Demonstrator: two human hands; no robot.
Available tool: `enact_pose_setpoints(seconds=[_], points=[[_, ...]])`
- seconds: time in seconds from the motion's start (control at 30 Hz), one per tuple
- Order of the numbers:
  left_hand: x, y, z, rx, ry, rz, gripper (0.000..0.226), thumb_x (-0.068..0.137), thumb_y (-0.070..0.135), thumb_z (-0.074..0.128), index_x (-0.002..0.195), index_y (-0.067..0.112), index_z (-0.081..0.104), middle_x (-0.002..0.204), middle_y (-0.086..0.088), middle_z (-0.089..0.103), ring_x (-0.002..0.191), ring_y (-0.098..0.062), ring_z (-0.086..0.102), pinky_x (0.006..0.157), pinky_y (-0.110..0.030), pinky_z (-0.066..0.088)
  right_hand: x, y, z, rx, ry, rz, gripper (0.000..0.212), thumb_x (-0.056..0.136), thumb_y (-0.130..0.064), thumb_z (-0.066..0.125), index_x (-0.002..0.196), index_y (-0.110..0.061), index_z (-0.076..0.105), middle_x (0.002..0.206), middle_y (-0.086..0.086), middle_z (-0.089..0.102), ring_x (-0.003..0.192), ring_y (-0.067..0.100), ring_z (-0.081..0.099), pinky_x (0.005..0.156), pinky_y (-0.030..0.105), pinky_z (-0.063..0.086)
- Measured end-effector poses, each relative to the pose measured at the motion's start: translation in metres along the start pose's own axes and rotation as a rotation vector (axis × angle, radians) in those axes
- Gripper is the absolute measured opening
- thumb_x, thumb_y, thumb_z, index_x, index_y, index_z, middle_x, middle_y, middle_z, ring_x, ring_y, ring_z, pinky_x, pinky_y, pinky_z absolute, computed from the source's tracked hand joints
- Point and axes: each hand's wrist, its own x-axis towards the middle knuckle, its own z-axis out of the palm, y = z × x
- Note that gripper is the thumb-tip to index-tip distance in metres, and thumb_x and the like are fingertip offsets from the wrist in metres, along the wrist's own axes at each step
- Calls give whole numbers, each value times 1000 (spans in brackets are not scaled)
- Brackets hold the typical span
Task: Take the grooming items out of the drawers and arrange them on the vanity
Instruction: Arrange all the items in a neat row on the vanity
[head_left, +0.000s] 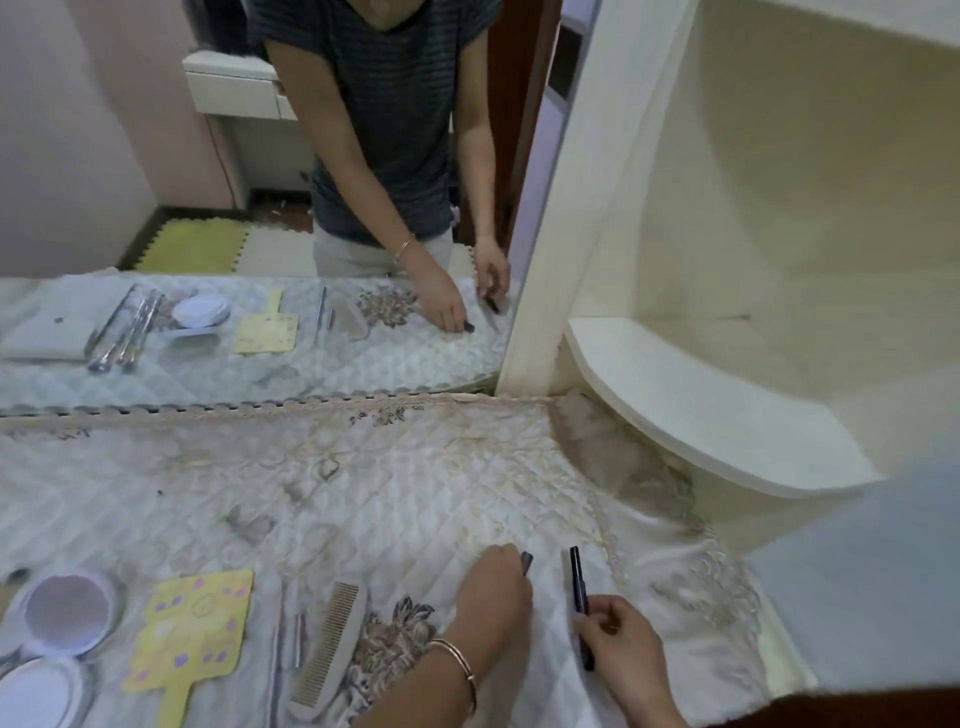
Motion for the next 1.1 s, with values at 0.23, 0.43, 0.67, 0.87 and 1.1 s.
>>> enact_pose_setpoints(seconds=[0.23,0.43,0.67,0.87,1.1], points=[[-52,-64,-23,-205,167,-48,17,85,26,52,71,23,43,65,11,42,66,-10,47,53,-24,36,-17,-14,32,-37,-181,-75,10,73,-10,69,75,-17,63,69,-2,64,63,9,57,51,9,43],[-112,-129,-33,-175,302,-195,24,89,34,51,106,18,53,96,-1,66,93,-18,59,72,-27,42,-44,-41,87,-200,-441,-208,13,77,-18,69,75,-22,56,71,-5,61,65,5,56,54,10,41],[-106,-132,-20,-152,310,-201,19,89,40,49,94,22,47,87,4,49,100,-21,55,78,-30,39,-52,-53,100,-320,-446,-348,22,82,-21,63,100,-21,51,67,-7,54,61,2,50,52,12,41],[-107,-140,-19,18,504,-41,28,94,29,37,117,20,50,116,2,53,107,-15,49,83,-24,42,-54,-49,103,-393,-429,-468,33,84,-24,62,114,-25,47,98,-8,48,92,7,54,80,16,45],[-113,-198,-15,439,274,275,69,67,28,35,137,26,36,116,16,67,103,2,63,80,-10,50,-55,-29,99,-443,-472,-644,43,87,-29,57,129,-31,46,90,-20,35,87,1,44,77,9,35]])
